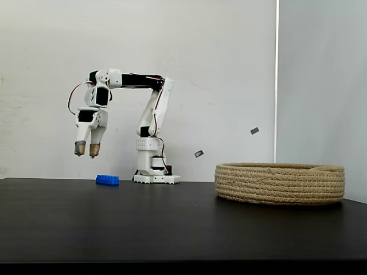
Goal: Place the lego blocks in the tray
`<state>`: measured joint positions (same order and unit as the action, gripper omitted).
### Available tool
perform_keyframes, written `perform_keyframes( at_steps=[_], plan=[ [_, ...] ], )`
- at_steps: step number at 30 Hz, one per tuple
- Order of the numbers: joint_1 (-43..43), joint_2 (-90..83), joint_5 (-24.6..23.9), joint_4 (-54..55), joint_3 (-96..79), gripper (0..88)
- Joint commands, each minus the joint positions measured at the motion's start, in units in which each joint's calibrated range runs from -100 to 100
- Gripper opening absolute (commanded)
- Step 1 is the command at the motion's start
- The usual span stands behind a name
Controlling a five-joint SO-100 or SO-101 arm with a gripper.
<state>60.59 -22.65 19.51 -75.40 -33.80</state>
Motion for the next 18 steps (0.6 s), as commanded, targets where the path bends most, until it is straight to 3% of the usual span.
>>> perform_keyframes(
  at_steps=[1,18],
  plan=[
    [3.4,-6.0,0.6,2.2,-4.7,24.3],
    [6.0,-16.8,-1.1,3.5,-18.0,21.4]
  ],
)
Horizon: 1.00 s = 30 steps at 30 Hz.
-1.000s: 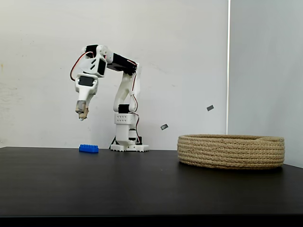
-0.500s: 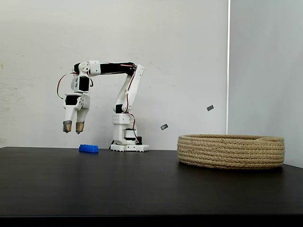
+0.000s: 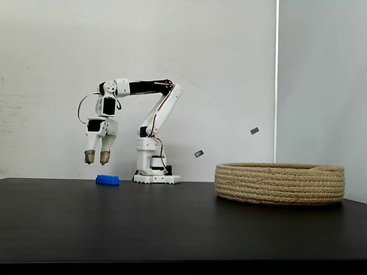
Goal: Place the lego blocks in the tray
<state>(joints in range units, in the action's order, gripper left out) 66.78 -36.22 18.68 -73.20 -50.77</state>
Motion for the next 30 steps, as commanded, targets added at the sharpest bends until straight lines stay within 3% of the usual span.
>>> perform_keyframes(
  at_steps=[1,25,30],
  plan=[
    [-0.2,-3.5,-0.3,1.5,-1.9,21.4],
    [0.2,-4.9,-0.2,11.1,-13.9,15.6],
    [0.1,-4.9,-0.4,13.4,-15.8,0.0]
  ],
)
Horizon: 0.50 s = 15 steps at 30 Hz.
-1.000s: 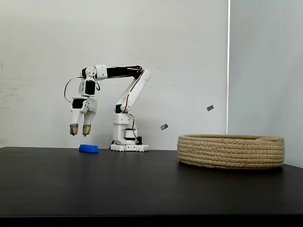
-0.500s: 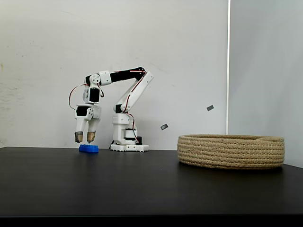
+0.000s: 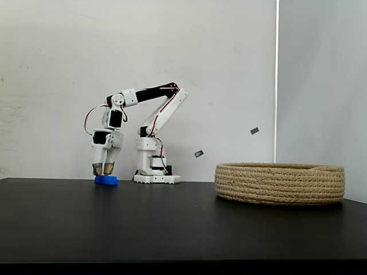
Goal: Place the lego blocks in the tray
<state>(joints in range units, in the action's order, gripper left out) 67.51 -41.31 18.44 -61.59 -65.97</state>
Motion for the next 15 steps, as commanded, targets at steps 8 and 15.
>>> perform_keyframes(
  at_steps=[8,15],
  plan=[
    [-1.5,0.2,-0.5,4.3,-3.2,0.0],
    [-1.6,-0.9,-0.6,1.9,0.0,0.0]
  ],
)
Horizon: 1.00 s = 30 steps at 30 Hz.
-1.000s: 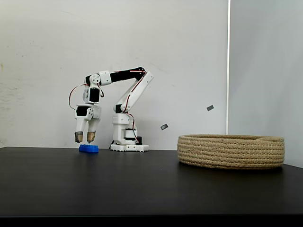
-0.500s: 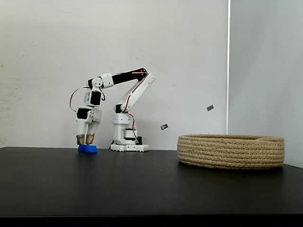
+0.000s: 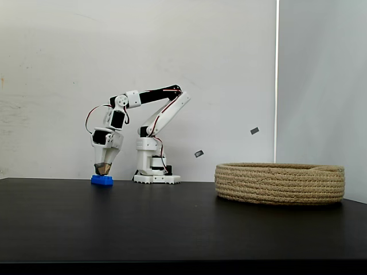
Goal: Place the lego blocks in the tray
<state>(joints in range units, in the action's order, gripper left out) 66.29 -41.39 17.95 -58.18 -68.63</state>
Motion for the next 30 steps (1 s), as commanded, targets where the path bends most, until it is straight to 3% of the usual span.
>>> perform_keyframes(
  at_steps=[1,8,11,15,30],
  plan=[
    [-0.3,-0.9,0.0,-2.3,3.3,0.0],
    [-0.1,-1.0,0.2,-4.0,4.6,0.8],
    [-0.1,-1.1,0.3,-4.0,3.7,14.6],
    [-0.1,-1.6,0.3,-4.1,3.7,22.4],
    [2.1,-1.9,1.3,-8.9,8.8,22.6]
  ],
)
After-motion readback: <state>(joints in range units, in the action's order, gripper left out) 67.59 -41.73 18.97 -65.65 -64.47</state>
